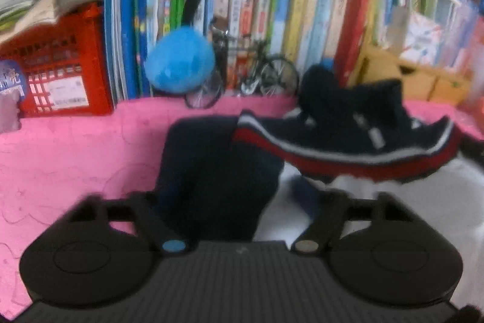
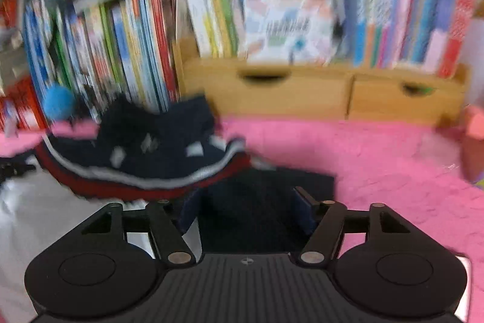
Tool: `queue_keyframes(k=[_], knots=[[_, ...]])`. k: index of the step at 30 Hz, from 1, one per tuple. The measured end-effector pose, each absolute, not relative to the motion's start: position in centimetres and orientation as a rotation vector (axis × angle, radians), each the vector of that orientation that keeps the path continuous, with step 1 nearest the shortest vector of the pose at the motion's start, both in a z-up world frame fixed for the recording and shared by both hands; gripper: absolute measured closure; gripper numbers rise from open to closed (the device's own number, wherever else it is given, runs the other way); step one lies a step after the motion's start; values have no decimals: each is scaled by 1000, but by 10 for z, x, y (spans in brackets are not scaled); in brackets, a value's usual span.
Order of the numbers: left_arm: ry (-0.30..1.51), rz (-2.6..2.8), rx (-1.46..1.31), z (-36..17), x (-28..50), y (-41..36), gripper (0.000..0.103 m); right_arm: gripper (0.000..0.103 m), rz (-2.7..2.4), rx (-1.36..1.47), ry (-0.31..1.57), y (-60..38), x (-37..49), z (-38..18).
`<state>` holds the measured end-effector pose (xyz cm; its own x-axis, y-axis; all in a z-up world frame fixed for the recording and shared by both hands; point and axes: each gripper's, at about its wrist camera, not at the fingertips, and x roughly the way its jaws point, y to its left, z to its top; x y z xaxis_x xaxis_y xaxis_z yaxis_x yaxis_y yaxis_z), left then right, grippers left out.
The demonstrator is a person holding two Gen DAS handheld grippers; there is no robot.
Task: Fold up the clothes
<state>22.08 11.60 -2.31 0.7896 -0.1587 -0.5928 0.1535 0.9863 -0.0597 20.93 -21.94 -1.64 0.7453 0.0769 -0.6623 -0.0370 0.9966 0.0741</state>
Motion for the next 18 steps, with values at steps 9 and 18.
queue_keyframes(k=[9,18], knots=[[520,-136,96,4,244,84,75,80,-133,-70,545,-201,210,-4],[455,-29,85,22,183,112,43,40,-153,-55,516,-198,176,2]])
